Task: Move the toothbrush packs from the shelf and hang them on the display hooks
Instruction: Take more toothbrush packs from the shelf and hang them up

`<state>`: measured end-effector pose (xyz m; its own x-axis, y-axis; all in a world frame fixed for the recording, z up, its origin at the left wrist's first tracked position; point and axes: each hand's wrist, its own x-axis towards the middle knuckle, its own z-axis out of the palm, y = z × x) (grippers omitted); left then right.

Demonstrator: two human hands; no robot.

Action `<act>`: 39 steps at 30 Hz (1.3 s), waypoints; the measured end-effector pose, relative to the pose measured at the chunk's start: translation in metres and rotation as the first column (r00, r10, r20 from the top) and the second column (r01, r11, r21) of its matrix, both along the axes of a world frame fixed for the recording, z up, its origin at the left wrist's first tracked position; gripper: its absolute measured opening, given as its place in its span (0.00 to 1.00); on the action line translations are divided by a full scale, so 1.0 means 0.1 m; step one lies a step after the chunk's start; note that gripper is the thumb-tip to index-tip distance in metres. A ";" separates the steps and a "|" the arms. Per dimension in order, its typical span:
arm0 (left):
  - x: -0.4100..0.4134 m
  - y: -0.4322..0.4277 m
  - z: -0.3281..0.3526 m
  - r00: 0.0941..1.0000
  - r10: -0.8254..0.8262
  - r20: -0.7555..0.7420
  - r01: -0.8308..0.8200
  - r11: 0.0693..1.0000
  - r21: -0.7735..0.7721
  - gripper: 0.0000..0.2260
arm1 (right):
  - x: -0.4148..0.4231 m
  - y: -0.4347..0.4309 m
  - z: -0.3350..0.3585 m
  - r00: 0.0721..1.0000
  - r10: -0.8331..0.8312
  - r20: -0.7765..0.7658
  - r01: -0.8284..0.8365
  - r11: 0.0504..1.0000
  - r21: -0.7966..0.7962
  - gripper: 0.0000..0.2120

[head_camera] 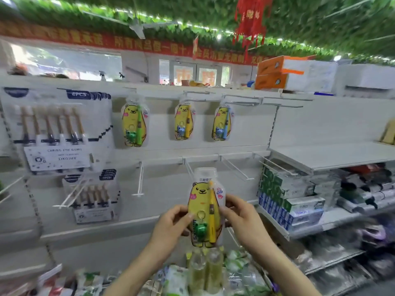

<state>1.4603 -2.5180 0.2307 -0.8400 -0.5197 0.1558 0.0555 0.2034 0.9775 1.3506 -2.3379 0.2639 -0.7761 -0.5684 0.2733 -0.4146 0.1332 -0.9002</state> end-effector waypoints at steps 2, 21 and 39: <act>-0.12 0.00 0.19 1.000 0.023 -0.021 -0.024 0.999 -0.041 0.05 | -0.19 -0.02 0.18 0.999 0.026 -0.027 -0.027 1.000 -0.017 0.11; -1.16 -0.71 1.43 0.963 0.116 -0.242 -0.175 0.955 -0.240 0.06 | -1.26 -0.89 1.25 0.992 0.014 -0.127 -0.047 0.964 -0.262 0.09; -1.08 -0.55 1.50 0.934 0.162 -0.319 -0.257 0.924 -0.284 0.05 | -1.37 -0.79 1.19 0.976 0.182 -0.123 -0.218 0.878 -0.427 0.11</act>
<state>1.3523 -2.5734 0.3811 -0.6121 -0.5619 0.5565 0.2427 0.5362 0.8084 1.2134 -2.4165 0.3831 -0.6250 -0.5191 0.5831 -0.4609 -0.3575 -0.8123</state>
